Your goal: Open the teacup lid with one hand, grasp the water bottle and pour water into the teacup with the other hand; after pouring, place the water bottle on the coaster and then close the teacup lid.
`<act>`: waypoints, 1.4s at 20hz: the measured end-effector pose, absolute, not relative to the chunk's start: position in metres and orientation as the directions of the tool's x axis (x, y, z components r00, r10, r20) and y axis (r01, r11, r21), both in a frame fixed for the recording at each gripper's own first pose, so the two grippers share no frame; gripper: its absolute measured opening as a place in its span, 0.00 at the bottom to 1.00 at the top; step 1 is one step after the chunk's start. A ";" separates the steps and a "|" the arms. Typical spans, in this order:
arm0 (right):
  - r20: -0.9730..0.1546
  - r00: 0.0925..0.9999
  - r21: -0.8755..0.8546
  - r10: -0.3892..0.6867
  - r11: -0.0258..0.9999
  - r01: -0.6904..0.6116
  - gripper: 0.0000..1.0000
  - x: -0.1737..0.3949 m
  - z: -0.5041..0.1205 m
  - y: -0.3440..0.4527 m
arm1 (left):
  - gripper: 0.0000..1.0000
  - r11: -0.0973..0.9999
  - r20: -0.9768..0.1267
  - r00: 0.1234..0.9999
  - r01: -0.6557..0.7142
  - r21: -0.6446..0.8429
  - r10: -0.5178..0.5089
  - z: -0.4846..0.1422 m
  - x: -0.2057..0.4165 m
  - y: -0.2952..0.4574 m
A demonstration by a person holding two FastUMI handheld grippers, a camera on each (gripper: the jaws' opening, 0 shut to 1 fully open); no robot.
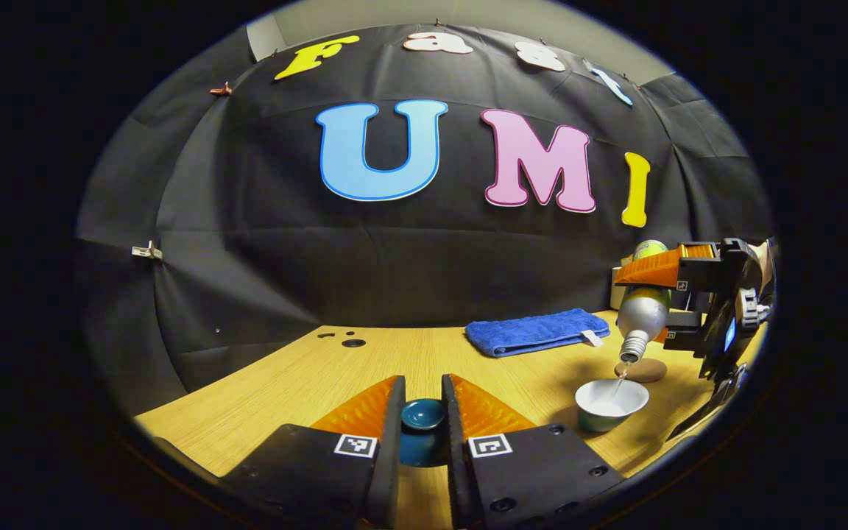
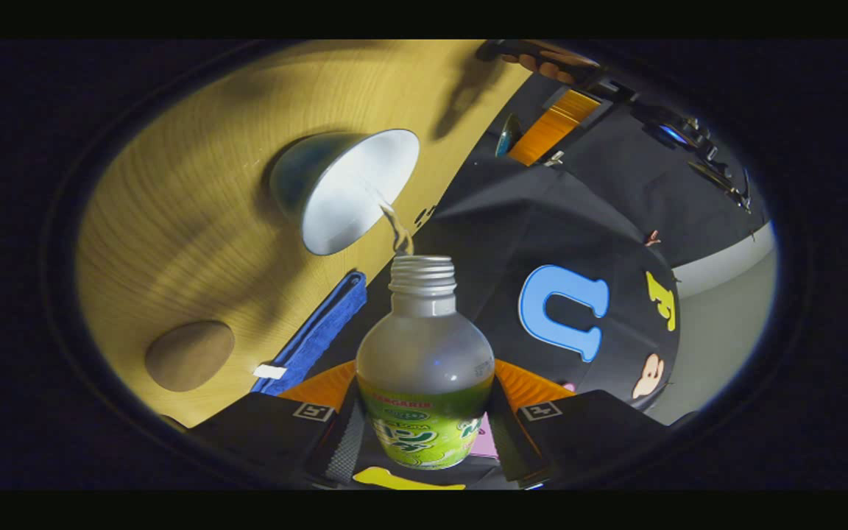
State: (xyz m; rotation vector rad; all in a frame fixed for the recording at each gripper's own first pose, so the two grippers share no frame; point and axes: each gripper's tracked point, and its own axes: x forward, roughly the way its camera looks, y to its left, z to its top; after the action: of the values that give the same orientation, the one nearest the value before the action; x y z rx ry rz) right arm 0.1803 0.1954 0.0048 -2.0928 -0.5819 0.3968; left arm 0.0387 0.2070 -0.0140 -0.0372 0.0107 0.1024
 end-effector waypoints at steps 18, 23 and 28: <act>-0.058 0.819 -0.797 0.571 -0.520 0.306 0.76 0.174 0.007 0.203 | 0.33 0.994 -0.013 0.995 -0.099 -0.037 0.098 -0.013 0.039 0.206; -0.061 0.813 -0.793 0.579 -0.523 0.313 0.76 0.173 0.006 0.206 | 0.33 0.994 -0.013 0.995 -0.099 -0.037 0.098 -0.014 0.039 0.206; -0.061 0.815 -0.791 0.577 -0.526 0.313 0.76 0.172 0.006 0.206 | 0.31 0.994 -0.013 0.995 -0.098 -0.037 0.098 -0.014 0.039 0.207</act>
State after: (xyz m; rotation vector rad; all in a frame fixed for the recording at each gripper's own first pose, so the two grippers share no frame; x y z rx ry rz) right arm 0.1722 0.2056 0.0060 -2.1597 -0.6519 0.4019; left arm 0.0394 0.2068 -0.0137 -0.0375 0.0114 0.0983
